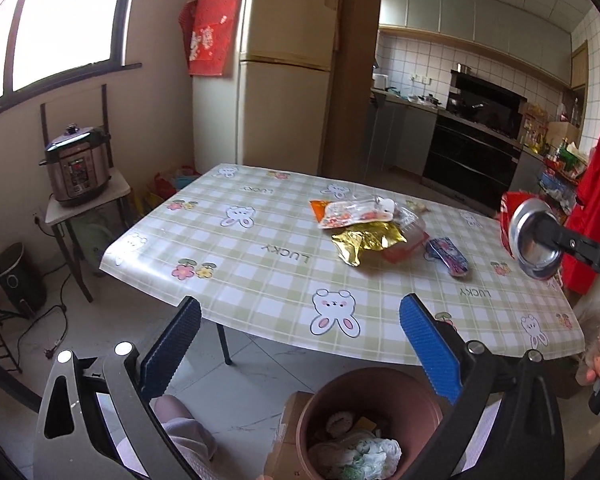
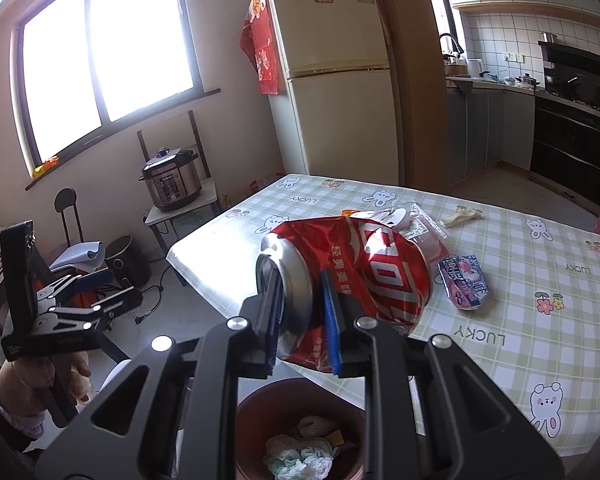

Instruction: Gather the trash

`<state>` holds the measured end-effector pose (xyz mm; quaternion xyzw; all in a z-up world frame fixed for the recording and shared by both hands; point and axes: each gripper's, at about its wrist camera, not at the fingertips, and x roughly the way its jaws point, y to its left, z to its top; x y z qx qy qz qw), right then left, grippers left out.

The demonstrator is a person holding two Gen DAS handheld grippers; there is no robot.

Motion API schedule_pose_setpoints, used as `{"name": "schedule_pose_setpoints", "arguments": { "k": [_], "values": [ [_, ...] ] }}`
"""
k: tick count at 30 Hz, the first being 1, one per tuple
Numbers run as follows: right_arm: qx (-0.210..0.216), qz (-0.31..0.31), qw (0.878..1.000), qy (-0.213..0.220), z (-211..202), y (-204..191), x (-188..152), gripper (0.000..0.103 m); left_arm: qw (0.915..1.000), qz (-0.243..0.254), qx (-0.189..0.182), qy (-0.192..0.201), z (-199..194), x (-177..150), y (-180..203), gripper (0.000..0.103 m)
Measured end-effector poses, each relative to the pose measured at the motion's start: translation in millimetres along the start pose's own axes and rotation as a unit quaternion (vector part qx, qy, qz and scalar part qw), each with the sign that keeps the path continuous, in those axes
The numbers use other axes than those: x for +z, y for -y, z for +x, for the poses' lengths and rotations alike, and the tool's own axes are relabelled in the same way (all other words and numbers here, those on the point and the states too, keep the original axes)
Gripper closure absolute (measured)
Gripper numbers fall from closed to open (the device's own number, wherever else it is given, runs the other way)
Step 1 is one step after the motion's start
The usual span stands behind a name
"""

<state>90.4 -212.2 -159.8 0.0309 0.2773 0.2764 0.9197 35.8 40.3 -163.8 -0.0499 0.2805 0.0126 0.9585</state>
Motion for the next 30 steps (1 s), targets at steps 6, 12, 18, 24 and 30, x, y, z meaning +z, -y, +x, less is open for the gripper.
{"name": "schedule_pose_setpoints", "arguments": {
  "k": [6, 12, 18, 24, 30],
  "values": [
    [0.011, -0.015, 1.0, -0.01, -5, -19, -1, 0.081, 0.9991, -0.036, 0.012, 0.021, -18, 6, -25, 0.006],
    [0.017, -0.023, 0.999, -0.015, -7, -29, -2, 0.081, 0.9984, -0.041, 0.02, 0.035, -28, 7, -32, 0.006],
    [0.029, -0.024, 0.999, -0.02, -6, -35, -4, 0.069, 0.9979, -0.048, 0.023, 0.038, -31, 6, -34, 0.006],
    [0.02, -0.024, 0.999, -0.014, -8, -34, -3, 0.05, 0.998, -0.045, 0.025, 0.037, -29, 6, -34, 0.006],
    [-0.011, -0.011, 1.0, -0.002, -10, -27, -2, 0.01, 0.9982, -0.042, 0.027, 0.034, -26, 5, -34, 0.006]
  ]
}}
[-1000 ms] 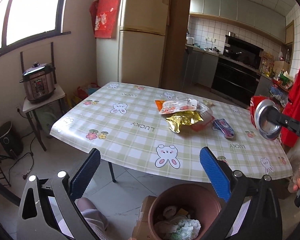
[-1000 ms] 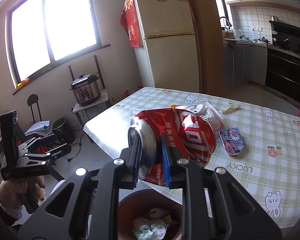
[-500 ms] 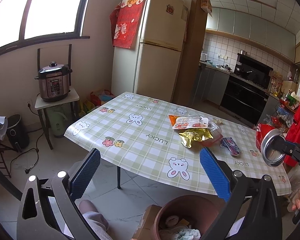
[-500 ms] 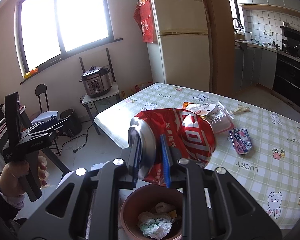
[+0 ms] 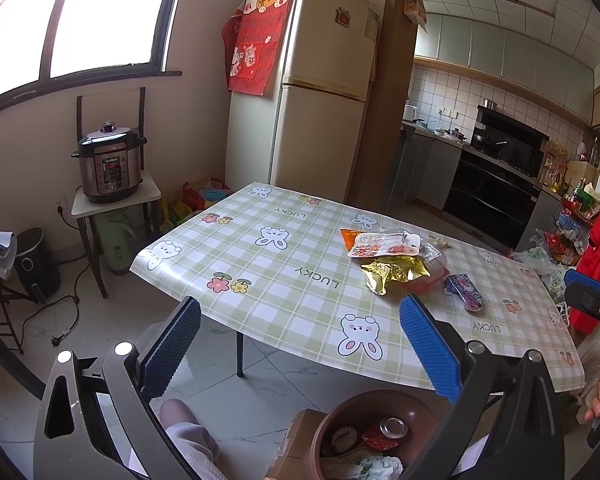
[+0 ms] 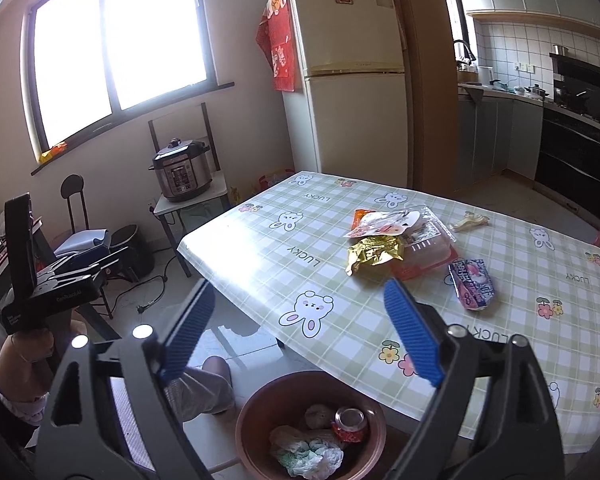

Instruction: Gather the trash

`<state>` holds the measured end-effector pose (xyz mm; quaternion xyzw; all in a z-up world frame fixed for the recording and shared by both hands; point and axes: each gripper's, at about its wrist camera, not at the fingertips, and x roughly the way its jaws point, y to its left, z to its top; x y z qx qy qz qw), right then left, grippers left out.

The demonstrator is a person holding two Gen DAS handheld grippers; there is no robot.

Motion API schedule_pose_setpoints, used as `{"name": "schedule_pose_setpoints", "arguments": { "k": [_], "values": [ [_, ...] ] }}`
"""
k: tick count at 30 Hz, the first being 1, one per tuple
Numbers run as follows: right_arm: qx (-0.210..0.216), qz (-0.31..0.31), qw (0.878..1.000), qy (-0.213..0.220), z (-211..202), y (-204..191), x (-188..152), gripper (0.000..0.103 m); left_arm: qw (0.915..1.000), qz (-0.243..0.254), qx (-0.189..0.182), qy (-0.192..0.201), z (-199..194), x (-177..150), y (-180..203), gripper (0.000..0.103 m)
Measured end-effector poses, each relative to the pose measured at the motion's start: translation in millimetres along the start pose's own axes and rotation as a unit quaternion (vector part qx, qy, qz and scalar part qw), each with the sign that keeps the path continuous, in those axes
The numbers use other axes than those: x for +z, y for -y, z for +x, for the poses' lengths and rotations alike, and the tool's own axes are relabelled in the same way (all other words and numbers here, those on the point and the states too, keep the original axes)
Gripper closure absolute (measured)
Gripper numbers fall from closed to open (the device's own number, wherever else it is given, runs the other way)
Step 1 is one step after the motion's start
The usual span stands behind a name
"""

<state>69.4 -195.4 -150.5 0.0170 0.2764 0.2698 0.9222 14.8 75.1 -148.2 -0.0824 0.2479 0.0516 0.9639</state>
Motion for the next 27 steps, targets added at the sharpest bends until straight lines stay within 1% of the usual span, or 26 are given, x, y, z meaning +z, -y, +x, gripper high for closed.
{"name": "schedule_pose_setpoints", "arguments": {
  "k": [6, 15, 20, 27],
  "values": [
    [-0.019, 0.01, 1.0, -0.006, 3, 8, -2, 0.006, 1.0, 0.004, 0.0, -0.004, 2, -1, 1, 0.006],
    [-0.029, 0.013, 0.999, -0.02, 14, 15, -7, 0.006, 0.9999, 0.007, 0.003, -0.011, 7, -2, 2, 0.006],
    [-0.044, 0.013, 0.999, -0.029, 22, 21, -11, 0.006, 0.9998, 0.006, 0.002, -0.017, 12, -5, 3, 0.006],
    [-0.055, 0.027, 0.997, -0.051, 40, 37, -26, 0.006, 0.9992, 0.017, 0.004, -0.036, 25, -12, 7, 0.006]
  ]
}}
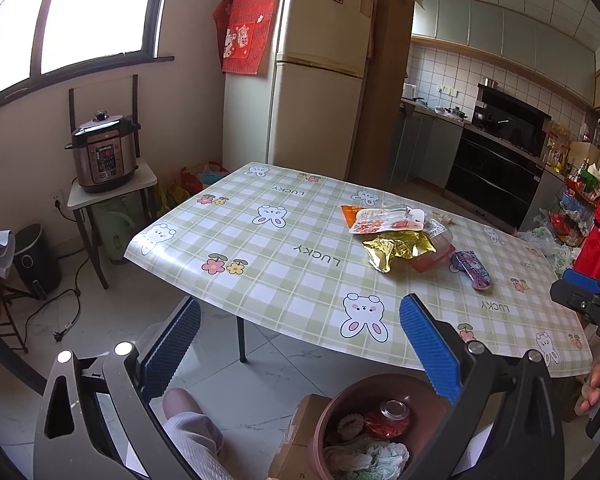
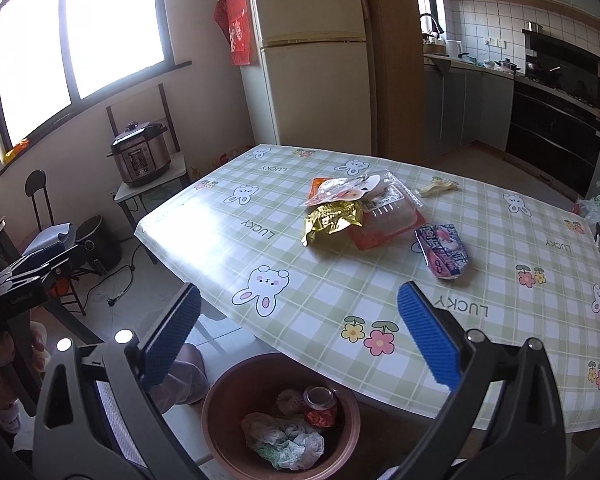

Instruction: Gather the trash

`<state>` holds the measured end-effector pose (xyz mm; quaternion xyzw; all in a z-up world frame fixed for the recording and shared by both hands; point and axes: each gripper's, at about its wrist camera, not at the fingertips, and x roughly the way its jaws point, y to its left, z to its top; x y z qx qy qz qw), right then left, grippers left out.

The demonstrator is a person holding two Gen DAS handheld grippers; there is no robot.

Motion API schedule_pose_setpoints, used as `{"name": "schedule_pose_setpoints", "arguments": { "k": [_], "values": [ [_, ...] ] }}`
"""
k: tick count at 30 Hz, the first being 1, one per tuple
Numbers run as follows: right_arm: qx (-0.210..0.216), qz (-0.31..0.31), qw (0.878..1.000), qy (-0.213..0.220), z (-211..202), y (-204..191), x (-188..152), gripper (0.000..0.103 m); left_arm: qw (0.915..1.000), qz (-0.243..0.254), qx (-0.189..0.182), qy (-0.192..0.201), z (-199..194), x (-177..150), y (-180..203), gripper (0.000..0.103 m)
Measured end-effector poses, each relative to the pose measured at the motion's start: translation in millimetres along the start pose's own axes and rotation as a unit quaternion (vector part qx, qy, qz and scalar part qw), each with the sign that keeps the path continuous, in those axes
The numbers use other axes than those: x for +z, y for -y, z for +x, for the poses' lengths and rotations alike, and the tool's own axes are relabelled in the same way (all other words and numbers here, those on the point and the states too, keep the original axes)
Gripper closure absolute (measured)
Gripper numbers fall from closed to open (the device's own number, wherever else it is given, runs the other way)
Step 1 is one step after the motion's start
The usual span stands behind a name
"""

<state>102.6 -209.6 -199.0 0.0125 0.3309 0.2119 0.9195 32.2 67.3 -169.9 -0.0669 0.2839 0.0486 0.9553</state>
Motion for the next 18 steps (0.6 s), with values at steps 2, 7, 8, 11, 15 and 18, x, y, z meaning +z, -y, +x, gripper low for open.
{"name": "schedule_pose_setpoints", "arguments": {
  "k": [2, 7, 8, 11, 15, 18],
  "values": [
    [-0.002, 0.003, 1.0, -0.006, 7, 5, -3, 0.006, 1.0, 0.0, 0.002, -0.003, 5, -1, 0, 0.006],
    [-0.005, 0.018, 1.0, -0.02, 23, 20, -8, 0.006, 0.9997, -0.018, 0.008, -0.012, 18, -5, -2, 0.006],
    [-0.005, 0.02, 1.0, -0.023, 27, 23, -9, 0.006, 0.9997, -0.018, 0.011, -0.014, 21, -6, -1, 0.006],
    [-0.009, 0.029, 0.999, -0.032, 37, 33, -12, 0.006, 0.9995, -0.014, 0.014, -0.024, 31, -9, 1, 0.006],
    [-0.011, 0.036, 0.998, -0.041, 48, 43, -15, 0.006, 0.9991, -0.011, 0.011, -0.04, 46, -10, 6, 0.006],
    [-0.015, 0.039, 0.998, -0.046, 55, 49, -16, 0.006, 0.9987, -0.009, 0.007, -0.05, 56, -12, 10, 0.006]
  ]
}}
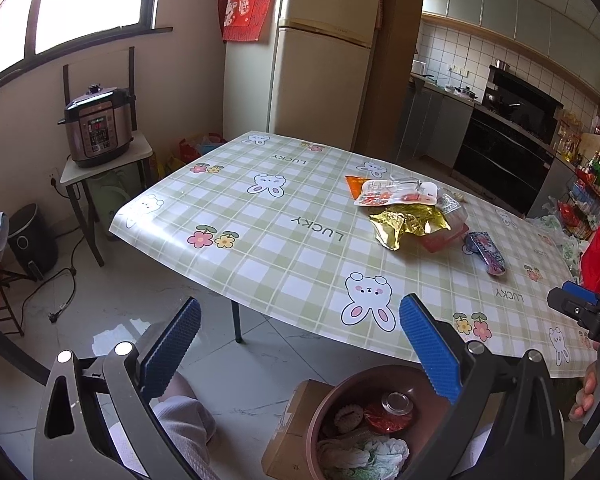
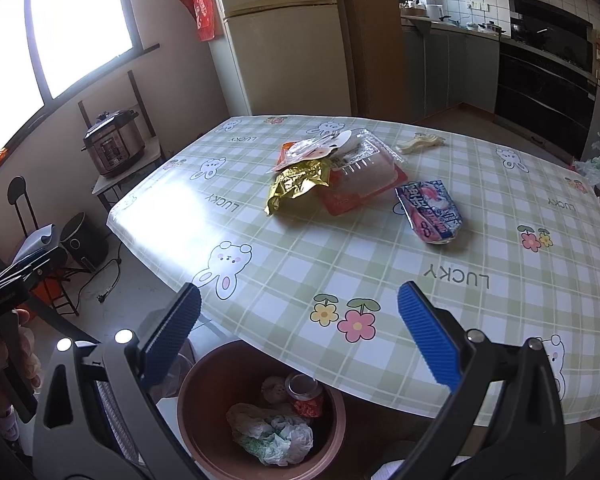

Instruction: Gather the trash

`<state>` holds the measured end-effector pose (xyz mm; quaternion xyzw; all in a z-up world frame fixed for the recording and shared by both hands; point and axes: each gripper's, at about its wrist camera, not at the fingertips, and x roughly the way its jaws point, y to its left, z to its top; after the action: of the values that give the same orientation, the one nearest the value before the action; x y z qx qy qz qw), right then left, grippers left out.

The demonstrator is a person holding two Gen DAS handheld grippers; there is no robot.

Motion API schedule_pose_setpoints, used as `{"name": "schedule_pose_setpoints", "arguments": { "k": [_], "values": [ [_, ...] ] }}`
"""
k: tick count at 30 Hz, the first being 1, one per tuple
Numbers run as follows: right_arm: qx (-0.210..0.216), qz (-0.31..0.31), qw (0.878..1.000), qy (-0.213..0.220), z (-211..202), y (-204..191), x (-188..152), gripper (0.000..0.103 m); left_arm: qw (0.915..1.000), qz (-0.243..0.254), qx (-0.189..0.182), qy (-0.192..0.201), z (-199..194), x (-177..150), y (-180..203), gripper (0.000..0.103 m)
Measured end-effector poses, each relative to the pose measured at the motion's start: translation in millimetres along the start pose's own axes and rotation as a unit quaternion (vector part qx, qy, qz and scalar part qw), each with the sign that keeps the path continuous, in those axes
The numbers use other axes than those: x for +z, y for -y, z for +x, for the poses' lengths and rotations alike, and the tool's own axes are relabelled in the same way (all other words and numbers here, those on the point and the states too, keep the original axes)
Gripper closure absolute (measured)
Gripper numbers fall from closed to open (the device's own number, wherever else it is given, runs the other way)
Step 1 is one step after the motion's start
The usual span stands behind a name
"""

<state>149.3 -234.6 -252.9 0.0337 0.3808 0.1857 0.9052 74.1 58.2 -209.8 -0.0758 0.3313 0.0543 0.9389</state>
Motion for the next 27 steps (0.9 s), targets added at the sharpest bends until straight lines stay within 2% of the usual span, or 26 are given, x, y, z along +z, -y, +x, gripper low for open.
{"name": "schedule_pose_setpoints", "arguments": {
  "k": [15, 20, 27],
  "values": [
    [-0.008, 0.007, 1.0, -0.029, 38, 36, 14, 0.006, 0.998, 0.043, -0.034, -0.031, 53, 8, 40, 0.006],
    [-0.011, 0.014, 0.999, -0.041, 55, 53, 19, 0.006, 0.9948, 0.081, -0.046, -0.041, 82, 6, 68, 0.006],
    [-0.007, 0.027, 0.998, -0.057, 79, 78, 27, 0.006, 0.9862, 0.151, -0.054, -0.04, 143, 20, 113, 0.014]
  ]
}}
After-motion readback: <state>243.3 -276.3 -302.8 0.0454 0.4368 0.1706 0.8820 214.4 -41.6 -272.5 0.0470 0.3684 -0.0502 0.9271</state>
